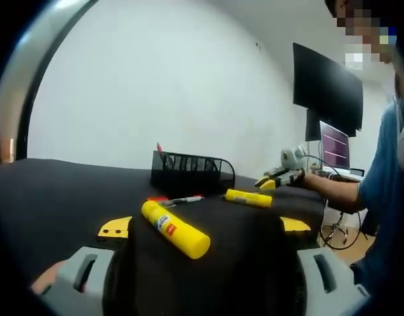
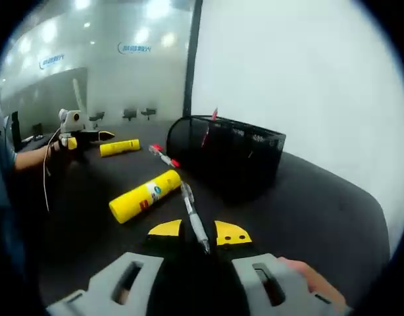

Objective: Pick up pens and glue sticks and place them into the holder.

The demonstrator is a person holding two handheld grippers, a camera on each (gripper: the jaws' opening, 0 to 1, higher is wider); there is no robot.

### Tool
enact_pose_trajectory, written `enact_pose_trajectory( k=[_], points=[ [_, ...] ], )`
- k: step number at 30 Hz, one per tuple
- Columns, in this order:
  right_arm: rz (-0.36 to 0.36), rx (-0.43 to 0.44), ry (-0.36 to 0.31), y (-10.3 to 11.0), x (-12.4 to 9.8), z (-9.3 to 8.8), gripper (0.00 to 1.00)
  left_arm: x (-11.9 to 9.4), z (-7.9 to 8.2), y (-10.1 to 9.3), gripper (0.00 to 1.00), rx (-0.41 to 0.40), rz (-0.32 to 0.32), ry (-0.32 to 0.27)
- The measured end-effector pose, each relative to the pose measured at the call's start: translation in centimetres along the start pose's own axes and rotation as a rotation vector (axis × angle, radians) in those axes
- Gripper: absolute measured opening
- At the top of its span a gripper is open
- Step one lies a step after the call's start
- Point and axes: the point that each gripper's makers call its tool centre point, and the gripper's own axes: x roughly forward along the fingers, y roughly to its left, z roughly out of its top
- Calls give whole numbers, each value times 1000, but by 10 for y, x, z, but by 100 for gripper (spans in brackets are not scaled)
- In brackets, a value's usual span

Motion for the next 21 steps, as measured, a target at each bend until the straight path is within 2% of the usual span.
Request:
enact_pose_trajectory(
  k=[8,21],
  points=[
    [30,22,21,-2,8,-14,12,2,-2,1,83,-9,3,12],
    [54,78,-18,-2,13,-17,6,2,0,2,83,-27,4,5]
  ],
)
